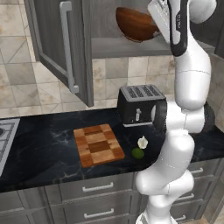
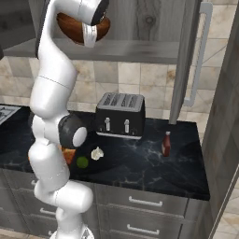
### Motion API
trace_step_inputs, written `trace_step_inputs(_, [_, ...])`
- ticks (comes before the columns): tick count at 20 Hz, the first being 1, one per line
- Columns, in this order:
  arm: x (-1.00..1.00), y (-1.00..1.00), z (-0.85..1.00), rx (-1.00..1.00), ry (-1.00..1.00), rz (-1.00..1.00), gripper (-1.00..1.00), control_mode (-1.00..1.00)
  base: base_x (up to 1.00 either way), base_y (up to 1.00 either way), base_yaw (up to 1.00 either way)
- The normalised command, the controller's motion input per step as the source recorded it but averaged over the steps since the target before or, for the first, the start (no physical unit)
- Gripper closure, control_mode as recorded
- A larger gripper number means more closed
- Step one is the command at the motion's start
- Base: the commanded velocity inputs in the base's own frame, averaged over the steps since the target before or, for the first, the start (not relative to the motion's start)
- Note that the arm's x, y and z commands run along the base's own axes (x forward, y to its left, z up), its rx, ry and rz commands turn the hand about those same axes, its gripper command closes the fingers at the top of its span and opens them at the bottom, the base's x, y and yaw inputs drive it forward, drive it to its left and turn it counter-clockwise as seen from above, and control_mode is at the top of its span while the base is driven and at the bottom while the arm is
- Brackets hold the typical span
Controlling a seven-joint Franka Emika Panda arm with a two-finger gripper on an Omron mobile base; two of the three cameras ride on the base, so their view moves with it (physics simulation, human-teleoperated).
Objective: Open the cabinet. Place the bowl and condiment on the counter. Then place the lime and garlic on the cutting board.
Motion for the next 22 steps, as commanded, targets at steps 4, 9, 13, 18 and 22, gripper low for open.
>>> trace_step_inputs(4, [-1.00,-0.74,-0.53,0.00,-0.15,0.00,1.00,-1.00,0.00,0.00,0.00])
trace_step_inputs(9, [-1.00,-0.51,-0.51,0.00,-0.18,0.00,1.00,-1.00,0.00,0.00,0.00])
trace_step_inputs(13, [-1.00,-0.14,-0.79,-0.03,-0.07,0.00,1.00,-1.00,0.00,0.00,0.00])
trace_step_inputs(18, [-1.00,0.01,-1.00,-0.14,-0.01,0.00,1.00,-1.00,0.00,0.00,0.00])
trace_step_inputs(22, [-1.00,-0.15,-0.91,-0.08,0.00,0.00,1.00,-1.00,0.00,0.00,0.00])
